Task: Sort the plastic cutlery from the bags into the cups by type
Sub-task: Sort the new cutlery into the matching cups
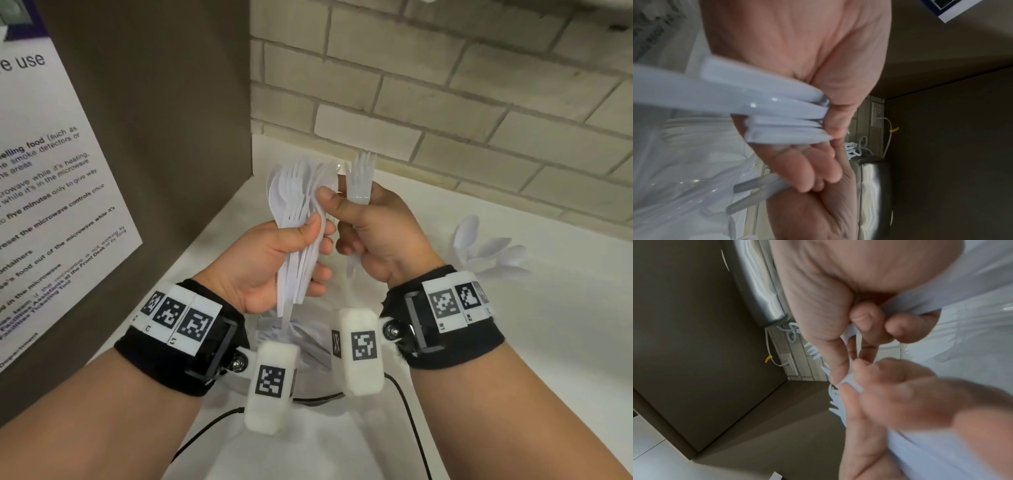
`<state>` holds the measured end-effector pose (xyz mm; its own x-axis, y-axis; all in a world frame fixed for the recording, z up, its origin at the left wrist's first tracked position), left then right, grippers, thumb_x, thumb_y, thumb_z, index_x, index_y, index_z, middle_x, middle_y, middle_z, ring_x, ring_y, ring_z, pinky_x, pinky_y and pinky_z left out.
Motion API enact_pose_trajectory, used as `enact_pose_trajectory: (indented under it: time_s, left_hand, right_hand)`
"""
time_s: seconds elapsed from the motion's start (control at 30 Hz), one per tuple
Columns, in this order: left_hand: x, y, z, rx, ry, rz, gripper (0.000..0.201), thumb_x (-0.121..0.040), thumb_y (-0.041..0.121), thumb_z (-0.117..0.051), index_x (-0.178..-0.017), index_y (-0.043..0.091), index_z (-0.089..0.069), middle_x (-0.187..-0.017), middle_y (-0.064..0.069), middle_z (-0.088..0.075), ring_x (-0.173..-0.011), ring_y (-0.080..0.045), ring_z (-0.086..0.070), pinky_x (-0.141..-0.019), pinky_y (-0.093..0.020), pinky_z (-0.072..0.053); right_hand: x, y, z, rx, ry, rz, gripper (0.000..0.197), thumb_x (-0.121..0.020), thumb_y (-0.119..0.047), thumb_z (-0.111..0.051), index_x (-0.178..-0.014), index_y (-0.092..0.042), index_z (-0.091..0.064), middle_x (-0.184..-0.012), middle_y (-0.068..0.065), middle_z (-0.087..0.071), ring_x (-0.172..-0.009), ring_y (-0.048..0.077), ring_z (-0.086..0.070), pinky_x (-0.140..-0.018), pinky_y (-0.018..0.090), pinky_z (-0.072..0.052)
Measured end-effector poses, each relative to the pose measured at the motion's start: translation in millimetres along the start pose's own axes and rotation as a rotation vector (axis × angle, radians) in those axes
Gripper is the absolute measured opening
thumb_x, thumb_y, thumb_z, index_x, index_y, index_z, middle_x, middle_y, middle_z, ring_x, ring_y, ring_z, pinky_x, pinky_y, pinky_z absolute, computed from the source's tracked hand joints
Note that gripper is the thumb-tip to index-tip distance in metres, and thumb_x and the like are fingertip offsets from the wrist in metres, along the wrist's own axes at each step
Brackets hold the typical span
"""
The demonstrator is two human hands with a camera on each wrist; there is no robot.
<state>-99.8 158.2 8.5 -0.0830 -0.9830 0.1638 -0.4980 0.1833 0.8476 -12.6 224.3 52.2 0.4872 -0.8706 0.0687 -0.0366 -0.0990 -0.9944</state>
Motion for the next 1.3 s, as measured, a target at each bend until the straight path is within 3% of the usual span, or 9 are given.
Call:
enact_pose_trajectory:
  time_s: [0.1, 0.3, 0.43, 0.57, 0.67, 0.77, 1.0, 1.13, 1.3]
  left_hand:
    - [0, 3, 0, -0.059, 0.051, -0.041, 0.028, -0.081, 0.034, -0.059, -0.095, 0.011, -0.065, -0.074, -0.002, -0.066, -0.057, -0.019, -0.066, -0.052, -0.033, -0.056]
    - [0, 3, 2, -0.065, 0.078, -0.064, 0.026, -0.079, 0.032, -0.057, -0.093, 0.01, -0.063, -0.08, -0.005, -0.073, -0.064, -0.022, -0.071, -0.056, -0.033, -0.059]
    - [-2, 1, 5, -0.09, 0.118, -0.077, 0.022, -0.087, 0.03, -0.056, -0.098, 0.013, -0.065, -0.085, -0.003, -0.074, -0.07, -0.024, -0.072, -0.063, -0.035, -0.061]
    - [-2, 2, 7, -0.094, 0.141, -0.081, 0.033, -0.077, 0.032, -0.061, -0.099, 0.009, -0.066, -0.078, -0.002, -0.073, -0.076, -0.027, -0.073, -0.066, -0.035, -0.061]
    - [-2, 2, 8, -0.105, 0.127, -0.07, 0.031, -0.076, 0.031, -0.062, -0.096, 0.008, -0.065, -0.08, -0.006, -0.073, -0.077, -0.028, -0.073, -0.073, -0.039, -0.061]
    - [-2, 1, 6, -0.117, 0.115, -0.055, 0.026, -0.076, 0.029, -0.063, -0.093, 0.009, -0.065, -0.081, -0.009, -0.074, -0.081, -0.032, -0.073, -0.078, -0.045, -0.059]
    - [-4, -3, 9, -0.127, 0.162, -0.051, 0.018, -0.093, 0.023, -0.055, -0.099, 0.007, -0.064, -0.089, -0.011, -0.075, -0.084, -0.032, -0.073, -0.076, -0.043, -0.06]
    - [-4, -1, 19, -0.099, 0.264, -0.066, 0.016, -0.095, 0.021, -0.056, -0.089, 0.008, -0.063, -0.076, -0.007, -0.073, -0.07, -0.026, -0.071, -0.067, -0.039, -0.061]
    - [-5, -1, 24, -0.232, 0.318, -0.095, 0.02, -0.094, 0.029, -0.059, -0.093, 0.009, -0.06, -0.062, 0.001, -0.047, -0.048, -0.011, -0.043, -0.046, -0.025, -0.042]
  right_hand:
    - [0, -1, 2, -0.019, 0.043, 0.038, 0.019, -0.081, -0.012, -0.074, -0.098, -0.004, -0.067, -0.067, 0.003, -0.065, -0.038, 0.01, -0.043, -0.042, 0.022, -0.032]
    - [0, -2, 8, 0.035, 0.166, 0.084, 0.014, -0.082, -0.011, -0.074, -0.09, -0.011, -0.062, -0.078, 0.009, -0.065, -0.038, 0.011, -0.042, -0.04, 0.02, -0.036]
    - [3, -4, 2, 0.026, 0.127, 0.12, 0.02, -0.081, -0.011, -0.075, -0.094, -0.015, -0.06, -0.075, 0.002, -0.067, -0.041, 0.004, -0.052, -0.039, 0.018, -0.039]
    - [5, -10, 5, 0.048, 0.192, 0.195, 0.018, -0.082, -0.009, -0.073, -0.095, -0.021, -0.066, -0.067, -0.005, -0.065, -0.04, 0.003, -0.05, -0.039, 0.017, -0.037]
    - [5, -10, 6, 0.064, 0.227, 0.234, 0.027, -0.085, -0.01, -0.07, -0.102, -0.031, -0.069, -0.078, -0.008, -0.067, -0.04, 0.003, -0.046, -0.039, 0.019, -0.037]
    - [6, -11, 6, 0.098, 0.245, 0.269, 0.025, -0.086, -0.009, -0.069, -0.104, -0.026, -0.071, -0.085, -0.01, -0.068, -0.046, -0.001, -0.051, -0.041, 0.017, -0.039]
    - [3, -10, 12, -0.026, 0.251, 0.252, 0.014, -0.087, -0.006, -0.067, -0.091, -0.02, -0.068, -0.085, -0.005, -0.066, -0.052, 0.01, -0.049, -0.043, 0.023, -0.039]
    - [4, -18, 23, -0.063, 0.355, 0.298, 0.008, -0.098, -0.01, -0.05, -0.094, -0.017, -0.05, -0.083, 0.011, -0.072, -0.044, 0.008, -0.052, -0.045, 0.024, -0.037]
    - [1, -18, 23, 0.184, 0.366, 0.323, 0.009, -0.099, -0.019, -0.044, -0.107, -0.018, -0.042, -0.08, -0.001, -0.059, -0.061, 0.023, -0.069, -0.058, 0.039, -0.057]
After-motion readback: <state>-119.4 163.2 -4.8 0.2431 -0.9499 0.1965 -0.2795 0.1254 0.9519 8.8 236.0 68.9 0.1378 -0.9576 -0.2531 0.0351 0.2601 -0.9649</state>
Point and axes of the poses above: each hand's wrist, its own x-axis away from the middle knuckle, its own z-axis out of the back of the hand, y = z × x, the point moved 7 cm from there along -x, towards the middle knuckle
